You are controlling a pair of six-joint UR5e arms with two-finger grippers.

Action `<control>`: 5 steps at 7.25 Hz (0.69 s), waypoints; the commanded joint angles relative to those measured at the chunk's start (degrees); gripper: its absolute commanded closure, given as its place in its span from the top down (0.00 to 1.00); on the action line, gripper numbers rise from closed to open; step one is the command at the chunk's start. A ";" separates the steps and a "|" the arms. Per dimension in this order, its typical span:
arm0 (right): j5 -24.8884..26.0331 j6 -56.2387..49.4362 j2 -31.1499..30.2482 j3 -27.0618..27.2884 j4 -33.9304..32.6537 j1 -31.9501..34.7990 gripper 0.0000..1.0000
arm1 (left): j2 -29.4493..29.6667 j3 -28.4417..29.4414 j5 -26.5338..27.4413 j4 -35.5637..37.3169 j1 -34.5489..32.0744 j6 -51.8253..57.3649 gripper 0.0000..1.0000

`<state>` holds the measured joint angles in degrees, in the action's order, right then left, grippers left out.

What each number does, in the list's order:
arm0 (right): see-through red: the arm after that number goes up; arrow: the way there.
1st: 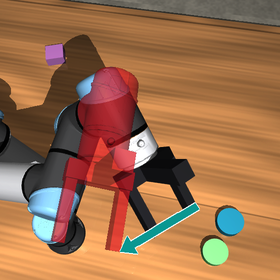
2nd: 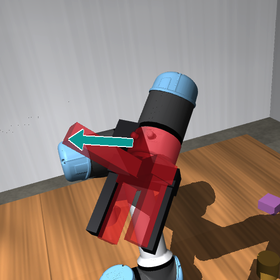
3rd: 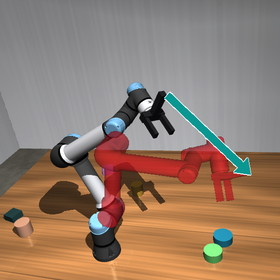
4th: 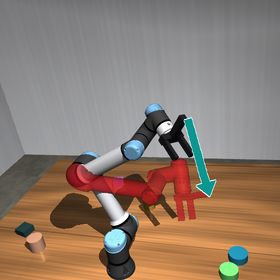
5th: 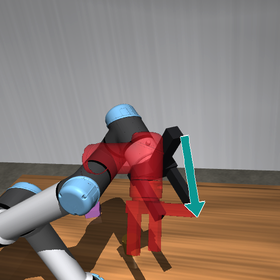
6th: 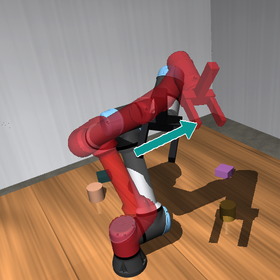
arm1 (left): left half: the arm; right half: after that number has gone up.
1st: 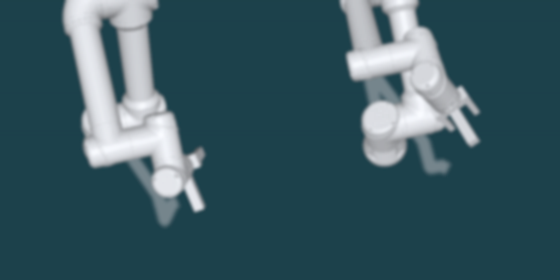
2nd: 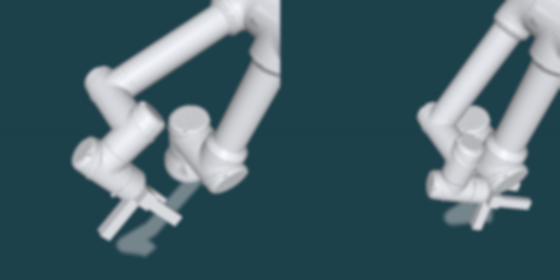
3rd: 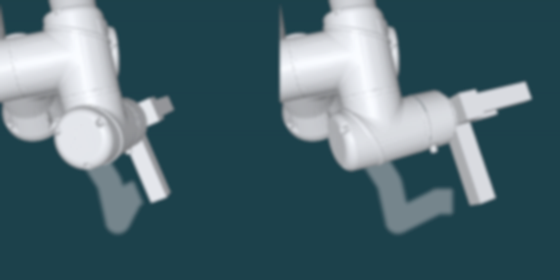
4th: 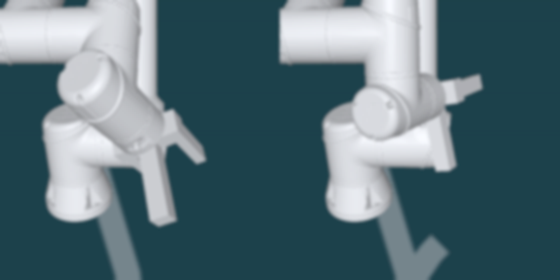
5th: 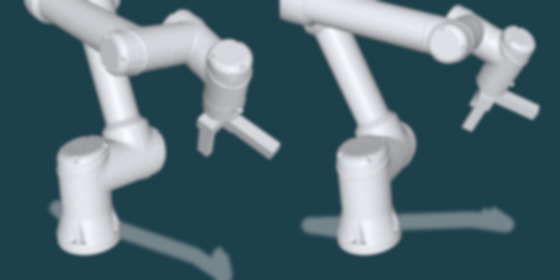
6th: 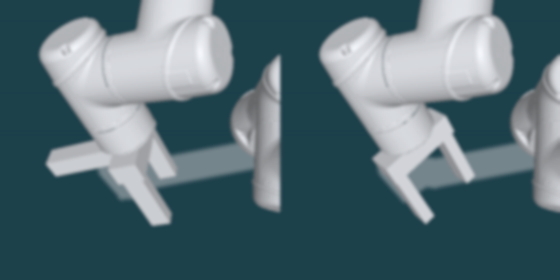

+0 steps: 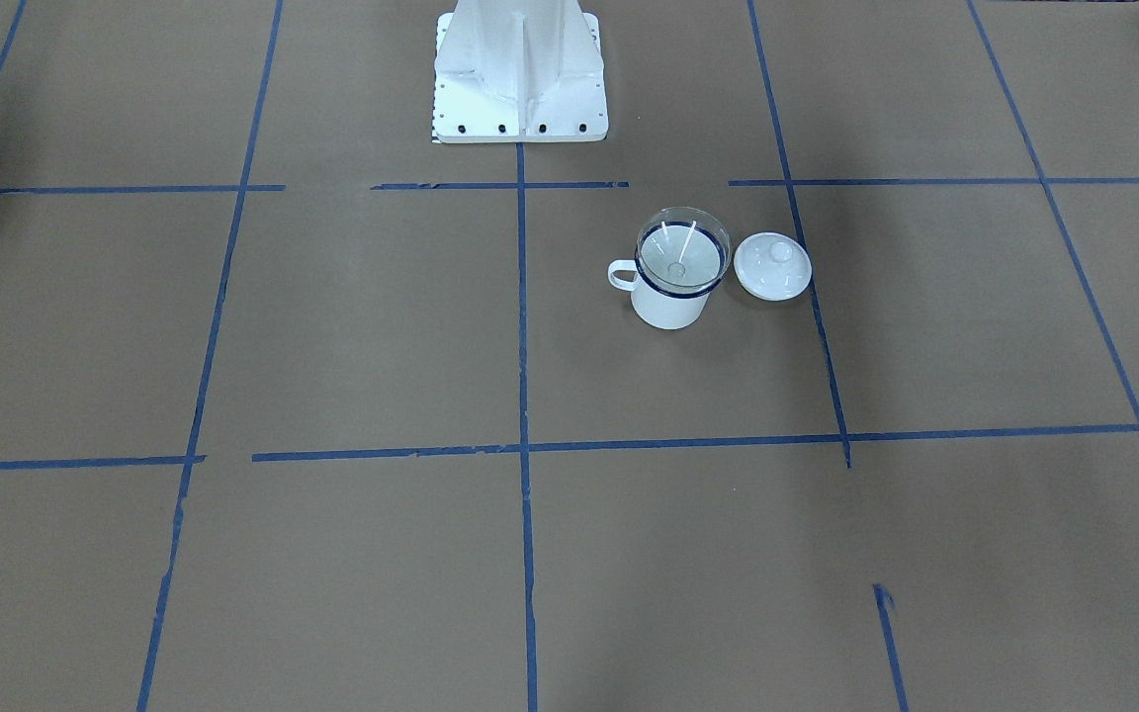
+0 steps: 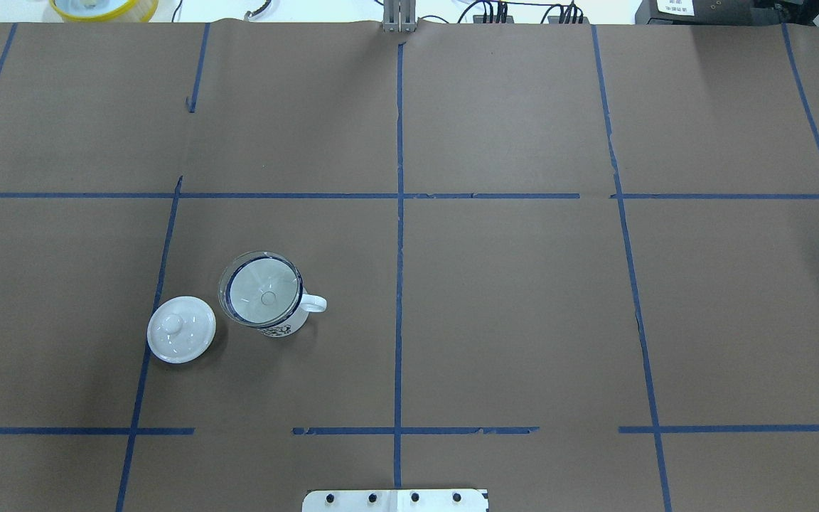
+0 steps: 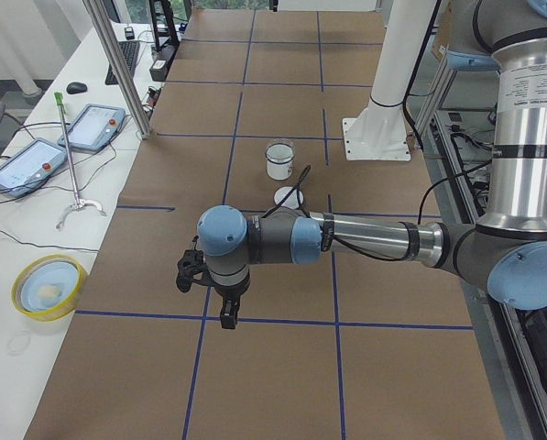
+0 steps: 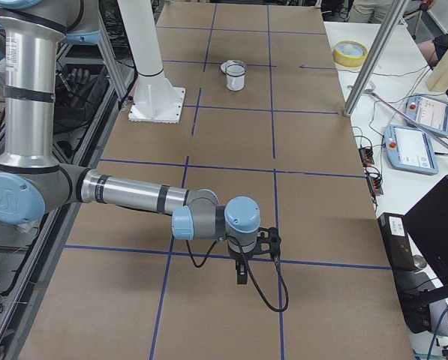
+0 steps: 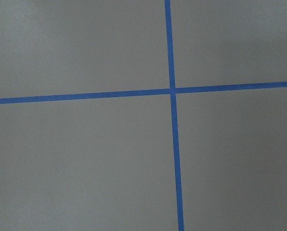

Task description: Remove funnel from cup

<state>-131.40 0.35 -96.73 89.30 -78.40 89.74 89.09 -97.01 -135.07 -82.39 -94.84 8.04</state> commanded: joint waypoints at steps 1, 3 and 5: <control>0.00 0.00 -0.03 -0.09 0.00 0.00 1.00 | 0.99 0.33 0.16 -0.05 0.09 0.14 1.00; 0.00 0.00 -0.03 -0.09 0.00 0.00 1.00 | 0.82 0.25 -0.01 -0.22 0.09 0.40 1.00; 0.00 0.00 -0.03 0.00 0.00 0.00 1.00 | 0.83 -0.36 -0.19 -0.22 0.00 -0.39 1.00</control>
<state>-131.39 0.35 -96.76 89.26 -78.40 89.74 89.94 -96.95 -135.20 -82.53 -94.77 8.05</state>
